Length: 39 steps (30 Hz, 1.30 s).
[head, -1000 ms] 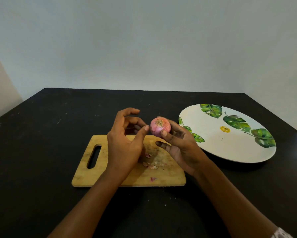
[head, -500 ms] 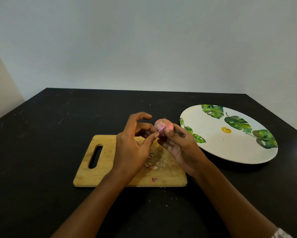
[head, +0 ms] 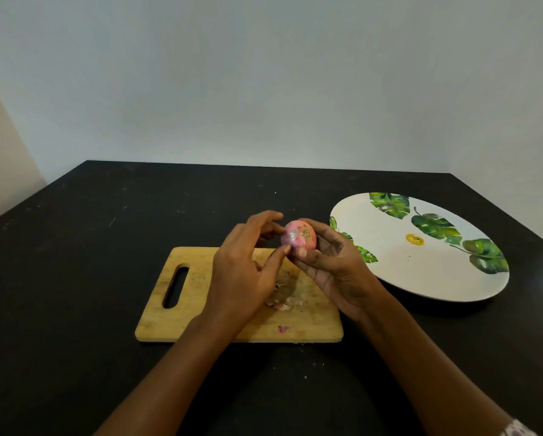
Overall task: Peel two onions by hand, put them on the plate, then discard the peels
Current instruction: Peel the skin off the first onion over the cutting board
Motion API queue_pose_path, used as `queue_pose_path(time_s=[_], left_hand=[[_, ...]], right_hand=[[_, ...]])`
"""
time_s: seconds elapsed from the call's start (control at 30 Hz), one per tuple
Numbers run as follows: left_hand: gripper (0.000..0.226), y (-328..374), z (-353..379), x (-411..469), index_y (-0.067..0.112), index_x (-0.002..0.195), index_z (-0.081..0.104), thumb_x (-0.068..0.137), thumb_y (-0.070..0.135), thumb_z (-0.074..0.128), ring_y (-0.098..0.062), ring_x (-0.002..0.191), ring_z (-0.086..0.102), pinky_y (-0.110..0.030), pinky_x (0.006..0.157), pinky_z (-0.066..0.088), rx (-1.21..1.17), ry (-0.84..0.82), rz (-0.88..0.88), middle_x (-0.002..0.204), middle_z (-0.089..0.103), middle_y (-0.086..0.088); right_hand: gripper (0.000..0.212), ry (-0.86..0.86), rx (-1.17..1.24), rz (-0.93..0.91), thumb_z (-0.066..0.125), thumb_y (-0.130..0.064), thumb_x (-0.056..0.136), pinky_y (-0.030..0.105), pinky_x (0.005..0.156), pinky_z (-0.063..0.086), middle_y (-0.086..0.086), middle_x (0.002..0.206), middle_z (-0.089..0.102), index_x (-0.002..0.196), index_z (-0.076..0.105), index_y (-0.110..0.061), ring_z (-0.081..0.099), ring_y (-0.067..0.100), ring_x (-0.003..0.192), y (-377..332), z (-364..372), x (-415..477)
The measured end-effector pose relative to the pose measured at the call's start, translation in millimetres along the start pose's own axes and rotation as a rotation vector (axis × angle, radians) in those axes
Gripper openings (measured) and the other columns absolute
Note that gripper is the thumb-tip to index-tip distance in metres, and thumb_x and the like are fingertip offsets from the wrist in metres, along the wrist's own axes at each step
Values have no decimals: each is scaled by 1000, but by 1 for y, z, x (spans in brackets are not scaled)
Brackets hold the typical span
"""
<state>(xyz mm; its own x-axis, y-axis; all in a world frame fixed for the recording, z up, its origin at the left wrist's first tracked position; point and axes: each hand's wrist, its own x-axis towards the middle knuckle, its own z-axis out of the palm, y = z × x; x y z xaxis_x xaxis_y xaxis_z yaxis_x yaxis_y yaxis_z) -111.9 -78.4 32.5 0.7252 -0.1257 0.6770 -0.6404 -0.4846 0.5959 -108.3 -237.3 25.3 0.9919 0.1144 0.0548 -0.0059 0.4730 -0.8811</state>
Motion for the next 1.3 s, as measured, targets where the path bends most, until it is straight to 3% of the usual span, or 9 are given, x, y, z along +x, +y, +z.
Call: queue_pose_path(time_s=[0.2,0.37,0.53,0.67,0.77,0.93,1.1,1.2,1.3], left_hand=[[50,6,-3,2,31,115,48,76,14,74,14,92,58,-2,78,43,-122,10,-15,94,58,28],[48,8,-5,2,25,111,51,73,9,76,2,82,64,-8,74,48,-223,64,-102,82,66,16],[52,12,-1,0,37,108,41,78,7,71,0,83,62,-13,71,51,-250,-21,-142,81,64,12],[40,11,-1,1,32,106,45,83,7,66,0,82,63,-11,73,49,-261,-44,-129,80,64,10],[19,7,-5,3,25,103,51,90,14,58,-3,70,63,-13,64,49,-201,16,-123,72,63,7],[58,3,-5,4,33,125,31,85,2,60,-4,75,60,-15,68,51,-117,90,-142,98,58,18],[71,5,-3,1,48,123,30,79,10,71,2,98,56,-13,74,52,-81,-25,-24,103,55,23],[79,4,-1,0,53,124,24,77,13,73,0,99,56,-24,77,55,-15,-83,23,107,56,14],[83,3,-2,0,53,125,22,76,9,73,-3,97,56,-25,79,54,8,-108,49,106,55,10]], right_hand=[[58,-44,-65,-35,89,0,54,33,76,58,6,106,70,106,67,-16,68,27,101,2,-1,1],[51,-40,-243,-90,77,-2,61,31,78,57,3,107,68,107,62,-17,68,21,100,3,3,-3],[52,8,-273,-120,80,-11,59,34,85,56,4,110,68,107,63,-20,64,27,109,6,2,-1],[56,24,-226,-103,89,-14,59,39,91,54,8,114,67,108,64,-19,63,28,112,7,-1,2],[52,41,-198,-94,81,-10,62,32,84,56,2,108,68,110,62,-19,65,22,105,4,-1,2],[55,30,-189,-74,78,-4,59,26,76,56,1,109,64,109,60,-21,67,18,96,1,4,-1],[56,7,-165,-79,78,-1,60,30,81,56,3,113,65,110,61,-20,66,22,104,3,2,0],[57,-17,-169,-83,80,2,61,32,81,57,5,114,65,110,60,-18,65,26,108,2,1,0],[59,-17,-237,-93,81,-2,59,31,82,56,5,115,64,112,58,-19,64,27,109,3,1,-1]])
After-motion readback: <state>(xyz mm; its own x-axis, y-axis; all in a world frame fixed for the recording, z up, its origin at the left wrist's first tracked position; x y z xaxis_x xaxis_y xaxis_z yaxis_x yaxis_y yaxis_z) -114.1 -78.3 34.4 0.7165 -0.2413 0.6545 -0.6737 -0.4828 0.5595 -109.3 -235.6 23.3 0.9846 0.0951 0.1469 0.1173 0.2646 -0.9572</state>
